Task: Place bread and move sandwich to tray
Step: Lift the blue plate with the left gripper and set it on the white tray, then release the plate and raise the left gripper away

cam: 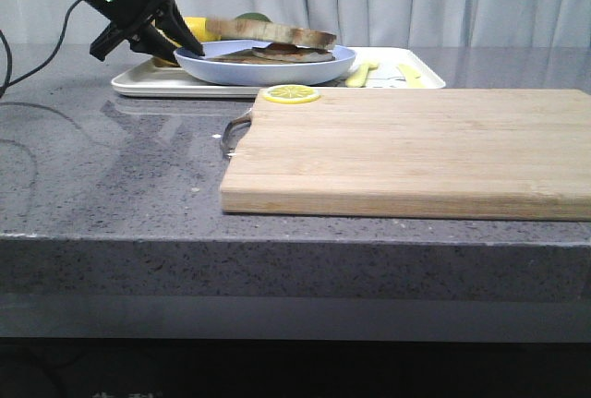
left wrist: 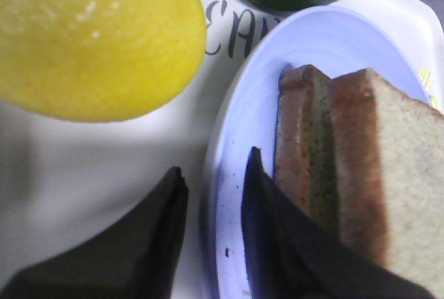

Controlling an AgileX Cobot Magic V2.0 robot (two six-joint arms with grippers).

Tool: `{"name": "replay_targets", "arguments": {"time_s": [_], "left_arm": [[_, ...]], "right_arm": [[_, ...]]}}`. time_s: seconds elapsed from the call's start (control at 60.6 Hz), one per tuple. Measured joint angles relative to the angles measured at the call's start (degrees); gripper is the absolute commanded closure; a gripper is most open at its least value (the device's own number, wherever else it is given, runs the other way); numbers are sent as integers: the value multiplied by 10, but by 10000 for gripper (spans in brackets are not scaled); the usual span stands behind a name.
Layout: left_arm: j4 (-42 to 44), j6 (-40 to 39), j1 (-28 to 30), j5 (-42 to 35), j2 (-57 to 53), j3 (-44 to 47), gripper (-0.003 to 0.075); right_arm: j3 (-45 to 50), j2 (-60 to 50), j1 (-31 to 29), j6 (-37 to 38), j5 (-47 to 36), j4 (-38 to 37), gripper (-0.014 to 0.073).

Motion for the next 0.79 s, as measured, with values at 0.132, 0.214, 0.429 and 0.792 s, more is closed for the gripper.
{"name": "replay_targets", "arguments": {"time_s": [0.132, 0.214, 0.429, 0.792], "left_arm": [[-2, 0, 5, 10, 0, -20, 458], [-4, 0, 11, 18, 0, -46, 519], [-9, 0, 19, 20, -1, -87, 738], [-7, 0, 34, 26, -73, -87, 741]], "right_arm": [[0, 0, 0, 0, 0, 0, 657], [0, 0, 0, 0, 0, 0, 657], [0, 0, 0, 0, 0, 0, 657], [0, 0, 0, 0, 2, 0, 657]]}}
